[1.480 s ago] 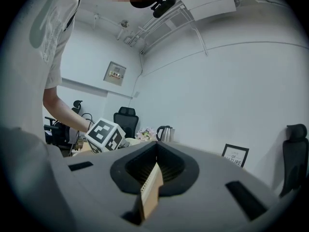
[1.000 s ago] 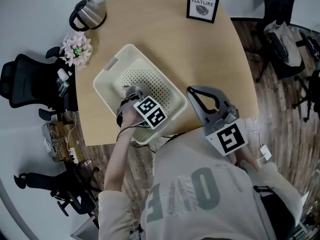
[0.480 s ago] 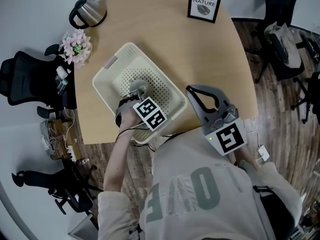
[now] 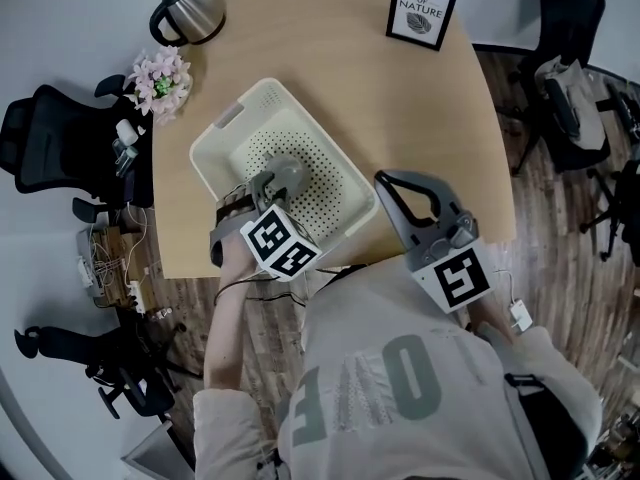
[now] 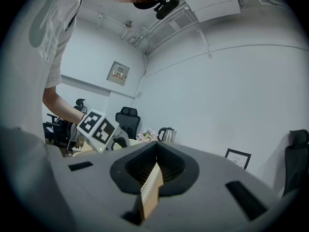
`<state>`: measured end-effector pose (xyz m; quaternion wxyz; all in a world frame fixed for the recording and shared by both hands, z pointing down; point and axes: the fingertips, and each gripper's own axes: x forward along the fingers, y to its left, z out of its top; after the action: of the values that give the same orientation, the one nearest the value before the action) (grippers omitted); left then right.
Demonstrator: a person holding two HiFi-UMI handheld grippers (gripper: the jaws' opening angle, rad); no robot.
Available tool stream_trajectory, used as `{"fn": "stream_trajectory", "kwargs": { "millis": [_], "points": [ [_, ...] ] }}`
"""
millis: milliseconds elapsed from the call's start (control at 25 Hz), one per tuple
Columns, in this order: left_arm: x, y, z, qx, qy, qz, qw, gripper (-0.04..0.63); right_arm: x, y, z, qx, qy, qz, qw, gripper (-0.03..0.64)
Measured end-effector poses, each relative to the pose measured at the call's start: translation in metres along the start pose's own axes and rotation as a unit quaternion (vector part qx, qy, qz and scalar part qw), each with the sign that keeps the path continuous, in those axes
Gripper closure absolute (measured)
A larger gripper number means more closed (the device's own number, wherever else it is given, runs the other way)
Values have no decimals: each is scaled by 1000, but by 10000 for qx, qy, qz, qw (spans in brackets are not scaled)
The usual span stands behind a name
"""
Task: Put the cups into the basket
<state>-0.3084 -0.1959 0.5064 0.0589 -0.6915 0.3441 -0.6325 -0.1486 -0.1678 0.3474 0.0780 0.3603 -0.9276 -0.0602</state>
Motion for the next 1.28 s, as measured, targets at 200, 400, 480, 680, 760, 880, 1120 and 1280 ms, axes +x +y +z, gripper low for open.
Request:
{"fn": "stream_trajectory", "kwargs": {
  "millis": [200, 400, 480, 680, 760, 880, 1120, 1280],
  "points": [
    [-78, 63, 23, -1045, -1282, 1185, 9791, 448, 0, 3, 8, -25, -114, 15, 9999, 617],
    [-181, 110, 36, -1738, -2747, 2874, 9010, 572, 6, 1, 31, -130, -422, -9, 9990, 617],
    [-212, 111, 36, -2017, -3075, 3242, 8716, 584, 10, 0, 42, -132, -570, 17, 9983, 617],
    [-240, 82, 19, -3750, -4120, 3469, 7545, 585, 19, 9, 70, -146, -1023, 111, 9946, 618],
    [-237, 71, 13, -4100, -4190, 3482, 7315, 585, 23, 14, 78, -99, -1106, 167, 9937, 618],
    [-226, 54, 4, -4152, -3990, 3488, 7395, 585, 30, 23, 81, 82, -1096, 286, 9935, 618],
    [-227, 57, 0, -4202, -3826, 3465, 7464, 586, 35, 41, 75, 138, -969, 521, 9938, 618],
    [-215, 52, -8, -4284, -3610, 3314, 7591, 585, 40, 48, 72, 110, -915, 616, 9938, 618]
  ]
}}
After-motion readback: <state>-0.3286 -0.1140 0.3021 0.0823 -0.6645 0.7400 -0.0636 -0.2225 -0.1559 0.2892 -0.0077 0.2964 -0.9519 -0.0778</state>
